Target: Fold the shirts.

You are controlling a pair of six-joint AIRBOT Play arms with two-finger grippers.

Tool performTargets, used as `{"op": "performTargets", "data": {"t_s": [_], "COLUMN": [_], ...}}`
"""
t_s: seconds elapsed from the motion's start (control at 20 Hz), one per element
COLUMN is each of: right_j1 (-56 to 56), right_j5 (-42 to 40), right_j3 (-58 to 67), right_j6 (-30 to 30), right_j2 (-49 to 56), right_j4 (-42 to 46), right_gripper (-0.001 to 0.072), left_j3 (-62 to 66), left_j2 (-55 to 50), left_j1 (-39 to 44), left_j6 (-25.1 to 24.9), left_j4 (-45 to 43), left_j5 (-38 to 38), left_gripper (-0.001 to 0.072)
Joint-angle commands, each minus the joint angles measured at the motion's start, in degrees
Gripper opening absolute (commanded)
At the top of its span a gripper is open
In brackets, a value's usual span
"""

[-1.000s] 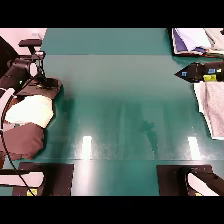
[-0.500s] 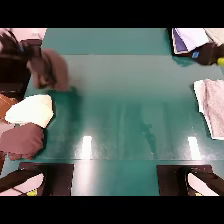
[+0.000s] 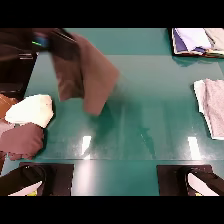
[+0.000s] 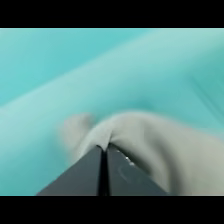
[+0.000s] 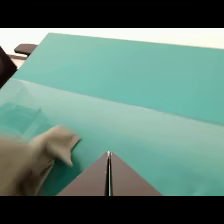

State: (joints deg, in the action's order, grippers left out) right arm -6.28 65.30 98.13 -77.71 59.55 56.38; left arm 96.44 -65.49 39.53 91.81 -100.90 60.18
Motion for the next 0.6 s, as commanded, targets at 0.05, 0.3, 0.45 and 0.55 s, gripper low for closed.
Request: {"op": "performTargets", "data": {"t_s": [0.05, 0.3, 0.45, 0.55], "right_j1": [0.07, 0.07, 0.07, 0.04], "right_j5": [0.44, 0.39, 0.44, 0.44], "right_j3": [1.53, 1.53, 1.53, 1.53], "right_j6": [0.00, 0.00, 0.00, 0.00], "right_j2": [-0.02, 0.00, -0.02, 0.00], "right_j4": [2.32, 2.36, 2.32, 2.27], "right_gripper": [0.0016, 0.0016, 0.0016, 0.0016], "left_j3": [0.28, 0.72, 0.63, -1.42], "left_j2": [-12.00, -16.72, -16.44, -16.55], "left_j1": [11.89, 7.34, -3.69, -12.41], "left_j6": [-3.15, -1.97, -0.81, 1.90], "left_j4": [6.99, 8.55, 8.59, 10.62], "left_j5": [-8.55, -9.86, -3.50, -2.23], "left_gripper": [0.0023, 0.0313, 0.0313, 0.0314]}}
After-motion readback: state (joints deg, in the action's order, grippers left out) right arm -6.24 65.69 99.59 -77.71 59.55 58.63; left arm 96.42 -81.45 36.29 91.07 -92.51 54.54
